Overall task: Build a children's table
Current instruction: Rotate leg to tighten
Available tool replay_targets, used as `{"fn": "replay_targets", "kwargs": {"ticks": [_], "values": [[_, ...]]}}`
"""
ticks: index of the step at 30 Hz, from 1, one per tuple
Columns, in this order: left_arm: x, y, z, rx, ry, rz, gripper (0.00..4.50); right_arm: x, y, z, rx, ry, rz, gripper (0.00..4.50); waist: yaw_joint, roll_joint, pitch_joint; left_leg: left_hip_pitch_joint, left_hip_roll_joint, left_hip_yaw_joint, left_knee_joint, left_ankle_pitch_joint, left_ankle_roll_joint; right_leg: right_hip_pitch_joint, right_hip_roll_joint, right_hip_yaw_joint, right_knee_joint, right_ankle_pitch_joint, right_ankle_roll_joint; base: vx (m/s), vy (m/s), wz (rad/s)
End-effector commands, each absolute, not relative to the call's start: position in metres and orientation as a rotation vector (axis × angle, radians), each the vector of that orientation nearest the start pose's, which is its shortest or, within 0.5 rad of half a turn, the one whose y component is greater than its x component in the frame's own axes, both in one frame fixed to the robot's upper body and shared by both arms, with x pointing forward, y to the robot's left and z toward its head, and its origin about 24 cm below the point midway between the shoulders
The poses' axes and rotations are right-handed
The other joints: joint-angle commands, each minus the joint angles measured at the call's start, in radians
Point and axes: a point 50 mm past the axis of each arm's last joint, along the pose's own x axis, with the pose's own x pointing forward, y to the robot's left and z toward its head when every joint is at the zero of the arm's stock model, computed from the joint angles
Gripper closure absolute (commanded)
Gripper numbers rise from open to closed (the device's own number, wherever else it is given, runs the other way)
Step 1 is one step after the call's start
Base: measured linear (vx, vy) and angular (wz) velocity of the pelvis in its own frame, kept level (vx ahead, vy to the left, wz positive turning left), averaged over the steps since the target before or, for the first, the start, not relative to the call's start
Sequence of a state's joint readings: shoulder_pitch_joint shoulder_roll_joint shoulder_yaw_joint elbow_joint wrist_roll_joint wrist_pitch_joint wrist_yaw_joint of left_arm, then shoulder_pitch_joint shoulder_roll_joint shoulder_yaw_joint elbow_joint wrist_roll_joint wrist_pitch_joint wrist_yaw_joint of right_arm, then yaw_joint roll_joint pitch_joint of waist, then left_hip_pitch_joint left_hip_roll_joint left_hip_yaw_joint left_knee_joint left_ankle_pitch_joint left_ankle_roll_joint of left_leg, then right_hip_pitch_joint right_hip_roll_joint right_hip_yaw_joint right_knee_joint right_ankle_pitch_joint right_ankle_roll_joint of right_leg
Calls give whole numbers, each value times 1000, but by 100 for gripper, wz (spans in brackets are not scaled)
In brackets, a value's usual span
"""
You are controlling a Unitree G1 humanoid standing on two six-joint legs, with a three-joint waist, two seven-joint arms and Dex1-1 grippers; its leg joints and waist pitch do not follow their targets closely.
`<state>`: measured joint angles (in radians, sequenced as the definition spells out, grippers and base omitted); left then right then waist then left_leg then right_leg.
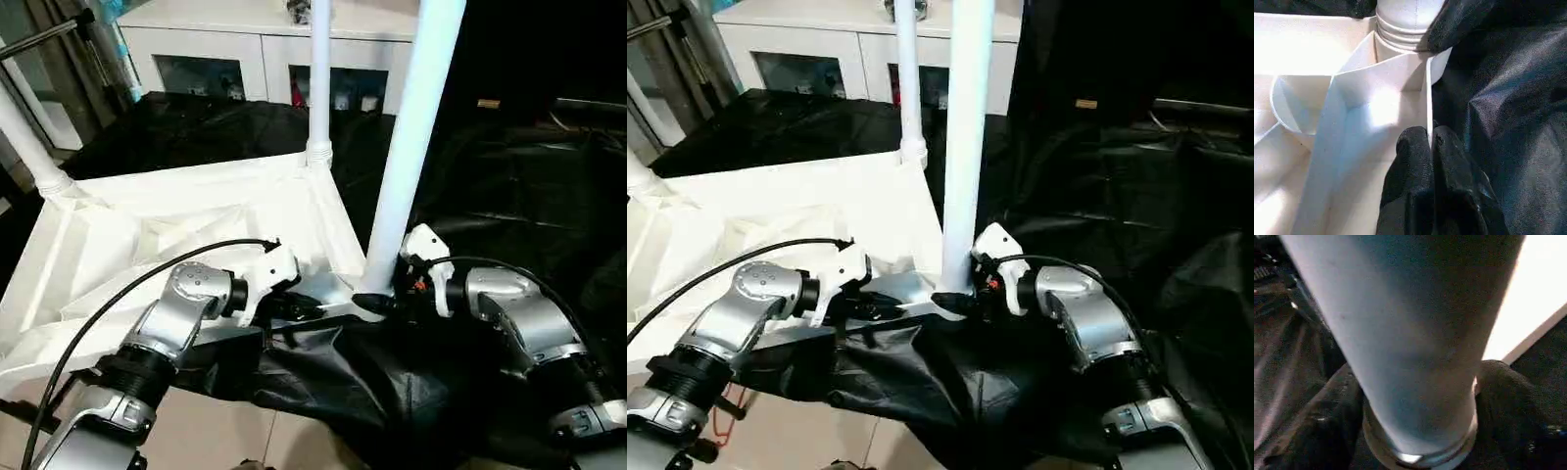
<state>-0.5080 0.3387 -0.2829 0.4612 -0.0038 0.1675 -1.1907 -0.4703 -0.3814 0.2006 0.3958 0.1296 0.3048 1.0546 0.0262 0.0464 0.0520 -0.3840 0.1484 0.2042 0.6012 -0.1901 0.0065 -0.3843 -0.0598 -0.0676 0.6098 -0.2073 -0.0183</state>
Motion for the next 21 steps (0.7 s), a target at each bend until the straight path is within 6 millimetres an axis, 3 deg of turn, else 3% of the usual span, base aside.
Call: {"fn": "replay_targets", "kwargs": {"ticks": [1, 8, 11, 13, 15, 17, 20, 21], "values": [[293, 110, 42, 300, 432, -1432, 450, 301, -127, 48, -148, 445, 1206, 122, 4, -21, -57, 19, 97, -47, -70, -179, 61, 35, -110, 64, -81, -225, -232, 0, 0, 0], [299, 105, 40, 284, 432, -1347, 450, 304, -124, 38, -102, 431, 1092, 170, 1, -21, -55, 20, 96, -48, -71, -190, 49, 32, -109, 64, -83, -239, -234, 0, 0, 0], [308, 99, 41, 275, 418, -1259, 450, 312, -121, 28, -92, 442, 938, 178, -5, -19, -52, 25, 95, -50, -74, -231, 20, 28, -110, 66, -90, -303, -224, 0, 0, 0], [320, 84, 42, 270, 400, -1150, 450, 319, -109, 15, -39, 469, 763, 179, -13, -16, -50, 30, 92, -54, -76, -283, -9, 24, -110, 64, -97, -371, -213, 0, 0, 0], [324, 77, 43, 270, 392, -1111, 450, 321, -102, 11, -16, 482, 694, 181, -19, -17, -48, 34, 91, -58, -78, -326, -26, 23, -113, 64, -103, -418, -199, 0, 0, 0], [328, 68, 44, 269, 383, -1062, 450, 323, -93, 8, -9, 494, 632, 181, -25, -15, -47, 36, 91, -58, -80, -343, -30, 16, -110, 67, -107, -422, -193, 0, 0, 0], [329, 57, 46, 266, 366, -1060, 450, 325, -82, 7, -16, 488, 588, 181, -26, -16, -40, 43, 88, -61, -79, -406, -35, 12, -115, 67, -118, -510, -168, 0, 0, 0], [328, 55, 46, 265, 363, -1070, 450, 326, -80, 8, -5, 483, 592, 147, -26, -17, -39, 49, 86, -64, -77, -432, -38, 9, -117, 65, -125, -561, -148, 0, 0, 0]]}}
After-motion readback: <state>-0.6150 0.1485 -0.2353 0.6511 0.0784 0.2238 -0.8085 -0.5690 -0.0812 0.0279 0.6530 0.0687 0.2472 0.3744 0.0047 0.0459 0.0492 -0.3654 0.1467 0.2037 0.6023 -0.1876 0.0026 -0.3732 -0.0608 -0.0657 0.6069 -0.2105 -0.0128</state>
